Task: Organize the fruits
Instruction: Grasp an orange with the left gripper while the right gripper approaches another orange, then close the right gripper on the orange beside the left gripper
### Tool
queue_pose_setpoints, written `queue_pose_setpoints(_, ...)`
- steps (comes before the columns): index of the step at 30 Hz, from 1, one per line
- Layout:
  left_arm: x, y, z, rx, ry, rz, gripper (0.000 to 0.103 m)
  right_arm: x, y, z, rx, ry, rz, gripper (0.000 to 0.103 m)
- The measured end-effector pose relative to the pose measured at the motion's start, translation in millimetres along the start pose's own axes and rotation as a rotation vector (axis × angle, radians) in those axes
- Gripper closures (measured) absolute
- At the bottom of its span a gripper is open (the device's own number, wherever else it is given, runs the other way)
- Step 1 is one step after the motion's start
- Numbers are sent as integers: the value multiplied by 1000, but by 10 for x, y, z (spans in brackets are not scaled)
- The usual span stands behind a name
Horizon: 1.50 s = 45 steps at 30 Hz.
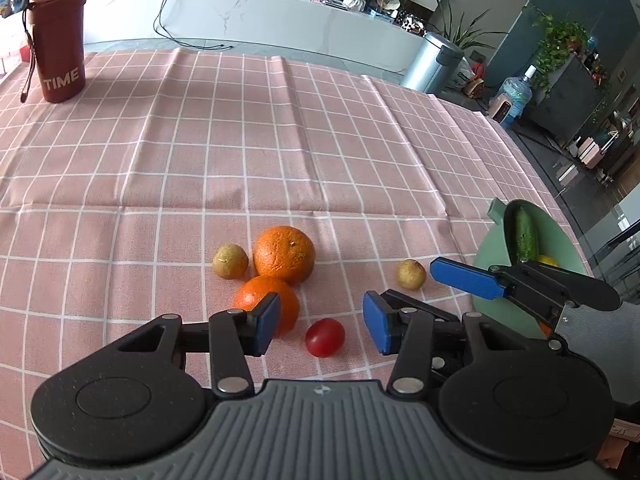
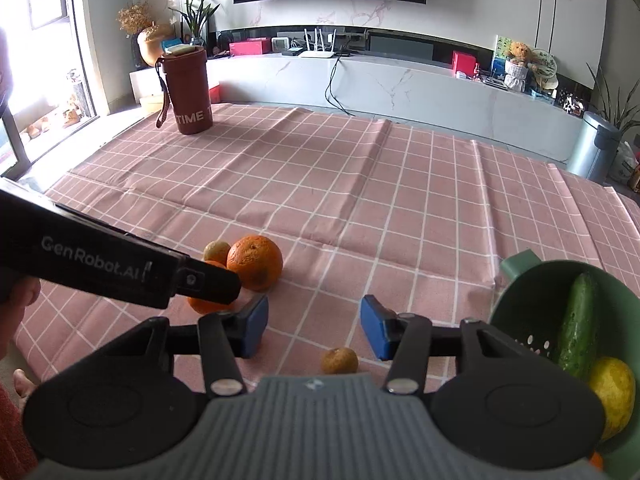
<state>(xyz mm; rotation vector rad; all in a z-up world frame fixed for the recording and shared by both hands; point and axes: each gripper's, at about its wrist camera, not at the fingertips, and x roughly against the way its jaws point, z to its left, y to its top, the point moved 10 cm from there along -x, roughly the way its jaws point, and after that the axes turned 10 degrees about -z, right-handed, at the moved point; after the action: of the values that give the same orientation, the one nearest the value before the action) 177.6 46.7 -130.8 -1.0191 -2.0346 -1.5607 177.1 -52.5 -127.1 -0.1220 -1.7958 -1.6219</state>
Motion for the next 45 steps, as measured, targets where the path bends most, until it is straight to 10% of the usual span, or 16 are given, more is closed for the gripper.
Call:
queue_pose_setpoints(14,-156,-30,361,122,45,6,48,-407,-85,107,50,37,37,76)
queue_pose_setpoints(28,-310,-137,291,87,33,82,55,-522,-132,173,52,89,35,76)
queue_pose_setpoints(45,-34,33,678,185,158,-43,56,-651,8,457,107,144,-31,57)
